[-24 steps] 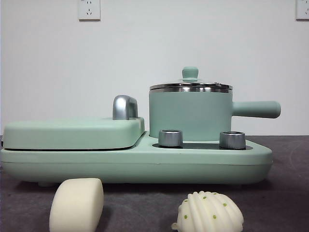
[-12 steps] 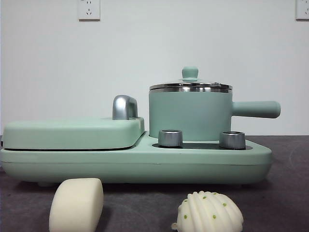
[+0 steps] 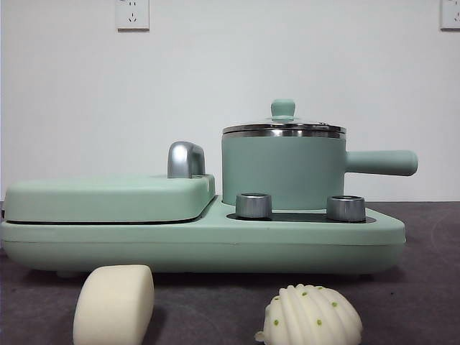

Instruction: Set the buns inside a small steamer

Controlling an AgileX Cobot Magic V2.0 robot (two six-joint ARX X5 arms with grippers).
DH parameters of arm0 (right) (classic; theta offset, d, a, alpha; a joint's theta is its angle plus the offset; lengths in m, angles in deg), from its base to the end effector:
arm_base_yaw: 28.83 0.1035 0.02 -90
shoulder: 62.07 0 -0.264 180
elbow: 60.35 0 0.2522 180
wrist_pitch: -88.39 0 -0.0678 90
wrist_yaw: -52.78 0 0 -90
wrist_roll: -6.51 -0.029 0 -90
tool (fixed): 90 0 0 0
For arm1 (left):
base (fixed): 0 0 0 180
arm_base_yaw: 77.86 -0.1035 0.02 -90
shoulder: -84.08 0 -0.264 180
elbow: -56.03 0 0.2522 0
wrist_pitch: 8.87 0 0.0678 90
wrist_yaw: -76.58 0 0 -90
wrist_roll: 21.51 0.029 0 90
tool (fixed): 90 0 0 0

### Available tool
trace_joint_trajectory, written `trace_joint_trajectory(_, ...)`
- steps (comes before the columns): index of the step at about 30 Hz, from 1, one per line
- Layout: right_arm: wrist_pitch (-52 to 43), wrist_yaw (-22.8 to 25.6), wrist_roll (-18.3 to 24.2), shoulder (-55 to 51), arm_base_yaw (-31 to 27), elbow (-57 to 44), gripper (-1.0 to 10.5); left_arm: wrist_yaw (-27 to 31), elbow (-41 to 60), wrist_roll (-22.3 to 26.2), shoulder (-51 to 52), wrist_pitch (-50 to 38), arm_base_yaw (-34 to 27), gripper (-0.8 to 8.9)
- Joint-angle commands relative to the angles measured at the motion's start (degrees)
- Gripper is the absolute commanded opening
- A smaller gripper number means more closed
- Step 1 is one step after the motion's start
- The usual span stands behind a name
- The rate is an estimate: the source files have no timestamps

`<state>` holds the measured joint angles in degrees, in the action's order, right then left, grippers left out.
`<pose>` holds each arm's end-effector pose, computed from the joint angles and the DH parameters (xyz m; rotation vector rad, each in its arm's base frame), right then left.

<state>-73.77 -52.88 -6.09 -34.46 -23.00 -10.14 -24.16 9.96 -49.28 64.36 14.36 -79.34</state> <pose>0.1129 0.0194 0.3307 0.2100 -0.0417 0.3824 0.0937 -0.0030 0.3098 -0.4777 -0.0140 -0.1715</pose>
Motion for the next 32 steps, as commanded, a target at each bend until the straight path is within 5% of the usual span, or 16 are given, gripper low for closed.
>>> trace_joint_trajectory(1, 1.14, -2.47, 5.68, 4.22, 0.04, 2.75, 0.1, -2.93, -4.24, 9.51, -5.25, 0.0, 0.0, 0.11)
trace_joint_trajectory(10, 5.84, -8.0, 16.0, 14.49, 2.4, 7.45, 0.1, -16.98, -15.69, 15.47, -24.65, 0.66, 1.33, 0.11)
trace_joint_trajectory(16, 8.92, -5.73, 23.74, 16.87, 6.84, 7.5, 0.1, -17.49, -22.27, 31.69, -33.46, 8.46, 5.33, 0.13)
trace_joint_trajectory(19, 9.77, -4.2, 25.92, 17.07, 8.2, 7.5, 0.4, -17.46, -23.89, 36.35, -35.82, 10.34, 7.54, 1.3)
trace_joint_trajectory(21, 10.19, -3.78, 27.1, 17.09, 8.55, 7.5, 1.5, -17.46, -24.22, 37.29, -36.63, 10.32, 8.55, 2.61)
trace_joint_trajectory(24, 10.51, -3.65, 27.23, 17.07, 8.57, 7.5, 3.0, -17.46, -24.26, 37.29, -36.76, 10.27, 9.55, 2.95)
trace_joint_trajectory(32, 10.56, -3.34, 27.21, 17.07, 8.72, 7.5, 3.1, -17.46, -24.26, 37.33, -37.73, 7.91, 13.46, 2.85)
